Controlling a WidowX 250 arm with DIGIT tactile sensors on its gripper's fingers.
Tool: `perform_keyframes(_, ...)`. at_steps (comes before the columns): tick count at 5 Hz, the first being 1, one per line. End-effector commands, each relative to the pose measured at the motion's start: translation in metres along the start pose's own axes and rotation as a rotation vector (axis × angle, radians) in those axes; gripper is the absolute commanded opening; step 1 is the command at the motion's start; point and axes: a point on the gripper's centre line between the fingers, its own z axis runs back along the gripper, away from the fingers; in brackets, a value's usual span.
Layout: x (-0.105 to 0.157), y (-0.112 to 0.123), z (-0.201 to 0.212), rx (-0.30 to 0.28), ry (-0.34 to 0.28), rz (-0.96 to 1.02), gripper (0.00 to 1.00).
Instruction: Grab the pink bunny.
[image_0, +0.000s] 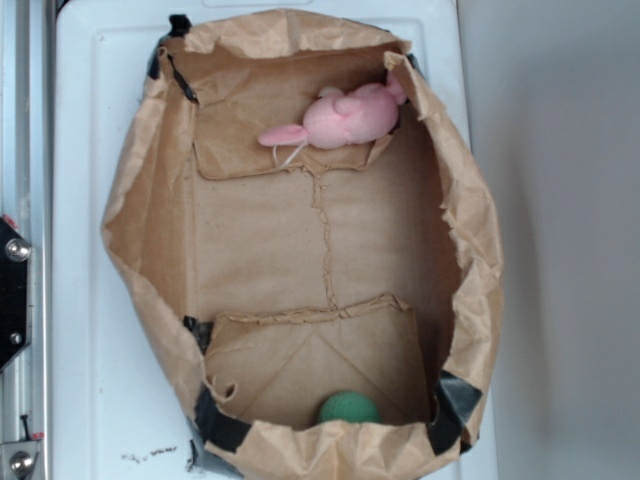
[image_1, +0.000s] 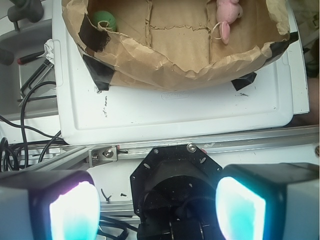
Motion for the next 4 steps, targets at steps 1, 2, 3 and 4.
perform_keyframes(1, 0.000, 0.000, 0.000, 0.000, 0.000, 0.000, 1.00)
perform_keyframes(2, -0.013, -0.007, -0.008, 0.030, -0.041, -0.014, 1.00)
perform_keyframes(3, -0.017, -0.010, -0.015, 0.057, -0.073, 0.000, 1.00)
perform_keyframes(4, -0.013, -0.009, -0.023, 0.072, -0.060, 0.014, 1.00)
